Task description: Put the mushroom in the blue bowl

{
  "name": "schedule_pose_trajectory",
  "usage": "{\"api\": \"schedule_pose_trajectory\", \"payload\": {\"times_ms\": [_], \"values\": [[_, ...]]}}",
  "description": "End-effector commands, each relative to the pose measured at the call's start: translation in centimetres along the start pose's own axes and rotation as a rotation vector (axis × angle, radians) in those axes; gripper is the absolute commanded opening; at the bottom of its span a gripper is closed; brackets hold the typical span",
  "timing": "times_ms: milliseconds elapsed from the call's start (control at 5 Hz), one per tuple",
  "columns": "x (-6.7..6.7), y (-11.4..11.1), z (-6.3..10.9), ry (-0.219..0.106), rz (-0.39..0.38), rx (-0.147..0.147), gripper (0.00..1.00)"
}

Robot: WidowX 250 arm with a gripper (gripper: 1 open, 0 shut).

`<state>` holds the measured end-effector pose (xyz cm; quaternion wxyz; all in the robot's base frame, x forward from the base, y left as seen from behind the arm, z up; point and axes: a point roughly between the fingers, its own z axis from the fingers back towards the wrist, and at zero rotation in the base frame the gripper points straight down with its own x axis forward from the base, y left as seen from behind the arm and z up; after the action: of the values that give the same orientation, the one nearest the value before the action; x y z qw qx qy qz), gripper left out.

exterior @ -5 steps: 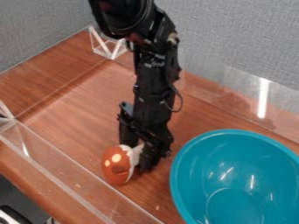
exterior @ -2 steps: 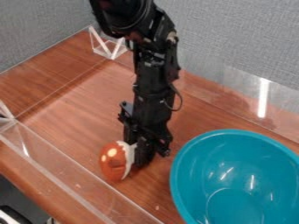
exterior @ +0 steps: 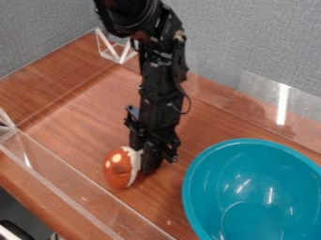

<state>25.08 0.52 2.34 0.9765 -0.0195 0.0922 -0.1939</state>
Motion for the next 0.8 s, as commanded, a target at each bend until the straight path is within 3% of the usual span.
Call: {"api": "schedule_pose_trajectory", "payload": {"times_ms": [0, 600], "values": [[0.64, 0.92, 1.01, -0.039, 0.007, 0.014, 0.00], [0.73, 1.47, 1.05, -0.032, -0.006, 0.006, 0.00]]}}
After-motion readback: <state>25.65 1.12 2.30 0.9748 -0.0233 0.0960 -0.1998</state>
